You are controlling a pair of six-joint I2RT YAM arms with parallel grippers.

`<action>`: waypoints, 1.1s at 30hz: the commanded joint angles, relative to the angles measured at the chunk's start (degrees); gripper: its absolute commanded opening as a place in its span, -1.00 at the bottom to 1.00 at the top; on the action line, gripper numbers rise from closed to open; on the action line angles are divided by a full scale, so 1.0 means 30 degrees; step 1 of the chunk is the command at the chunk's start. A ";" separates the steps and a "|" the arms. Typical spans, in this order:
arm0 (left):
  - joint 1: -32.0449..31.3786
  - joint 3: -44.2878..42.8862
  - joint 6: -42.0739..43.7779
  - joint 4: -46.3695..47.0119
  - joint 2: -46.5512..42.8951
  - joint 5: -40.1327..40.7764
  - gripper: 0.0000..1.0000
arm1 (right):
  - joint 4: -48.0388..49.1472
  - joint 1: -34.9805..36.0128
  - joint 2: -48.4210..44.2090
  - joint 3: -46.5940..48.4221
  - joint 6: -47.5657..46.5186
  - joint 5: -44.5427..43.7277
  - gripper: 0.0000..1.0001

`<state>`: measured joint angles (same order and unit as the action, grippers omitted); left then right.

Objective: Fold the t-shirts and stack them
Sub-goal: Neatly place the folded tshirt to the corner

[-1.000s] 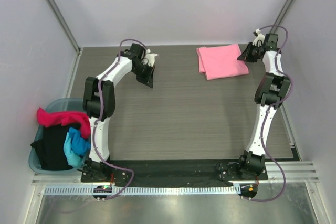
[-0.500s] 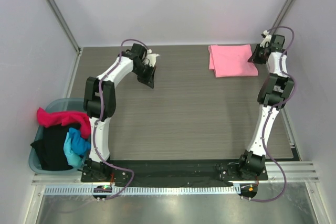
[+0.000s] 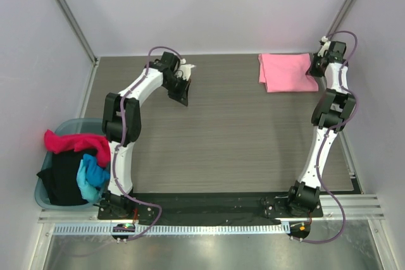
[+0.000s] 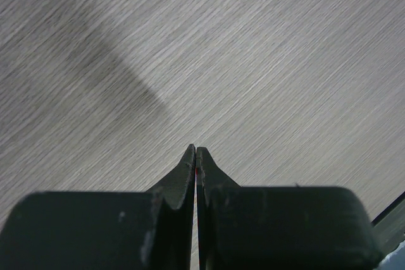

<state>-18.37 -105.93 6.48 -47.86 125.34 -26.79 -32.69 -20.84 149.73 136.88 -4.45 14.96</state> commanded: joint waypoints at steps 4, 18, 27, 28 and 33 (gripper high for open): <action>-0.0175 -0.0667 0.0067 0.0132 -0.0003 -0.0008 -0.99 | 0.1022 -0.0289 0.0187 0.0927 -0.0305 -0.1617 -0.98; -0.0380 -0.0520 0.0095 0.0102 -0.0295 0.0227 -0.99 | 0.1169 -0.0436 0.0392 0.1191 -0.0217 -0.2204 -0.97; -0.0409 -0.1280 -0.0343 0.0306 -0.0792 0.1951 -0.84 | 0.0789 -0.0436 -0.2058 -0.0124 -0.0540 -0.2729 0.03; -0.0381 -0.1804 -0.0431 0.0481 -0.0996 0.2797 -0.74 | 0.0788 -0.0465 -0.2590 -0.0360 -0.0336 -0.2847 0.07; -0.0264 -0.4178 -0.0520 0.1244 -0.1583 0.4709 0.06 | 0.2513 -0.0466 -0.7070 -0.3865 0.0369 -0.1594 0.21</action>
<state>-19.49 -113.36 5.10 -47.31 125.34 -17.21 -30.92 -22.02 142.23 128.53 -4.62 8.21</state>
